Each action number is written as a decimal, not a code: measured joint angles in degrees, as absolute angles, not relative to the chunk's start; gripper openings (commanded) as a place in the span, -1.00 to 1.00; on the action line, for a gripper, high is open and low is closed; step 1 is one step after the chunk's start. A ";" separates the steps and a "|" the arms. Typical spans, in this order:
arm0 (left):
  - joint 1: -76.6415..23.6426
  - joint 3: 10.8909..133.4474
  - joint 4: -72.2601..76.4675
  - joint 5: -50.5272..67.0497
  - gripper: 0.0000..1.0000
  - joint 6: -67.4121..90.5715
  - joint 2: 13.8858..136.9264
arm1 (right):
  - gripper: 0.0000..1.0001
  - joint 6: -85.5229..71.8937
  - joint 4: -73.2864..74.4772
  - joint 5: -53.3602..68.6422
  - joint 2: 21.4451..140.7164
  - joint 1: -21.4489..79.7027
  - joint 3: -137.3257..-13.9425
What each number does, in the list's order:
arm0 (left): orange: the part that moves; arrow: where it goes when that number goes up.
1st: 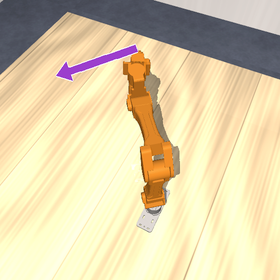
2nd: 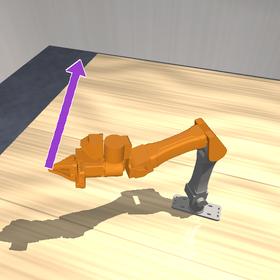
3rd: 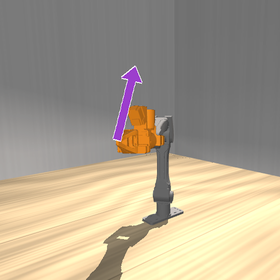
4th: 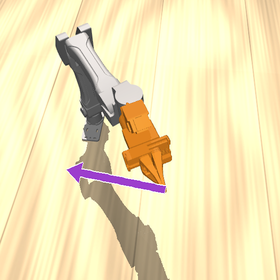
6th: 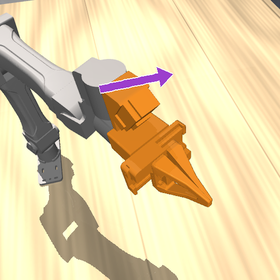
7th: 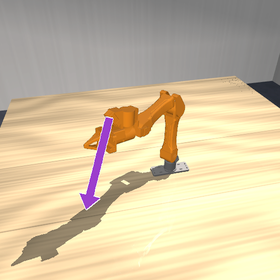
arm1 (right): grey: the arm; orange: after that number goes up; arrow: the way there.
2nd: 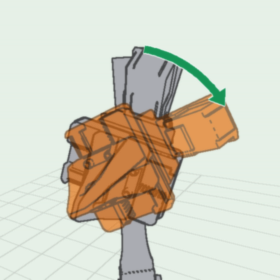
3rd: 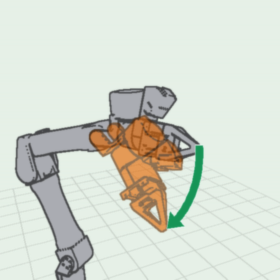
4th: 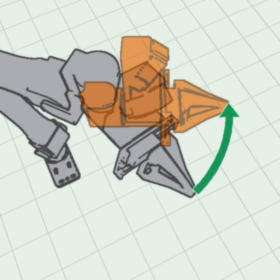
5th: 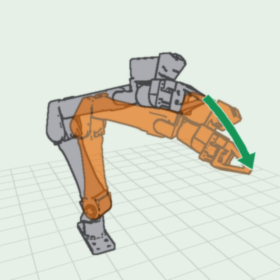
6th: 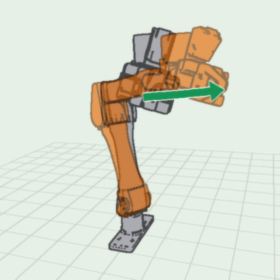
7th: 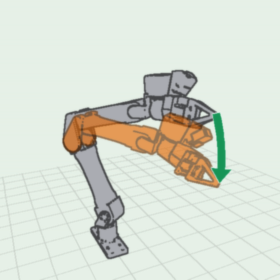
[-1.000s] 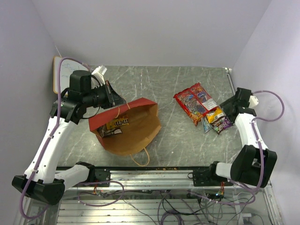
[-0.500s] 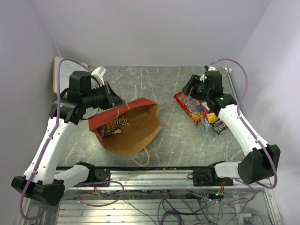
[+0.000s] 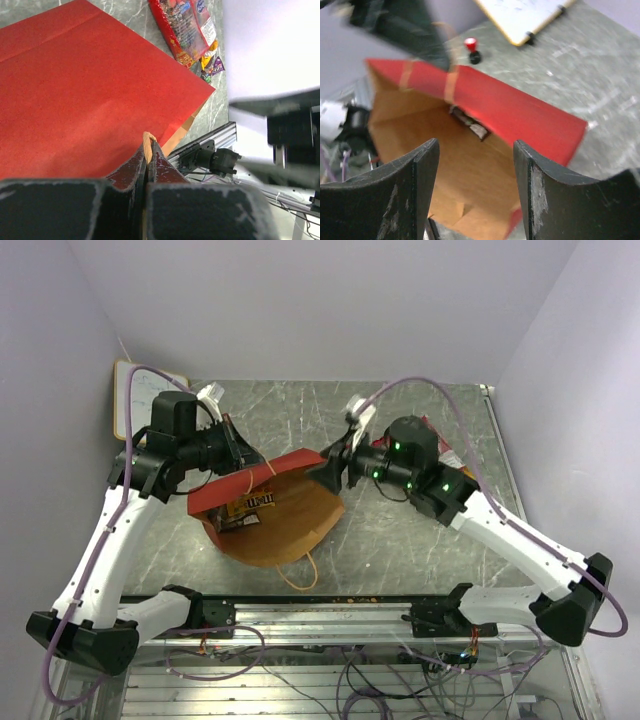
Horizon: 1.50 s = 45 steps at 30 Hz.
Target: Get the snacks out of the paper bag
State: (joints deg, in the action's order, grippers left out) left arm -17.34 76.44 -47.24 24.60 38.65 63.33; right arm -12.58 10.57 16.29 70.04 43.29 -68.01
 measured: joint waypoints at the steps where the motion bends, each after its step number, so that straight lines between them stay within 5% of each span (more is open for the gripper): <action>1: -17.34 76.44 -47.48 24.40 -0.86 38.68 63.33 | 0.21 -9.65 9.80 17.32 69.32 45.78 -67.55; 13: -17.34 77.38 -49.23 23.14 -0.86 39.92 63.02 | 0.20 28.47 8.69 17.91 77.97 66.17 -65.65; 24: -17.34 79.92 -50.50 23.20 -0.86 39.44 62.81 | 0.16 46.26 4.40 11.53 91.98 67.61 -65.65; 45: -17.34 79.99 -49.15 28.27 -0.86 40.49 62.46 | 0.21 55.64 -10.83 -4.01 115.94 63.53 -71.83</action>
State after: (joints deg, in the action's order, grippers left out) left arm -17.34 79.99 -49.15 28.27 40.49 62.46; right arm 55.64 -10.83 -4.01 115.94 63.53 -71.83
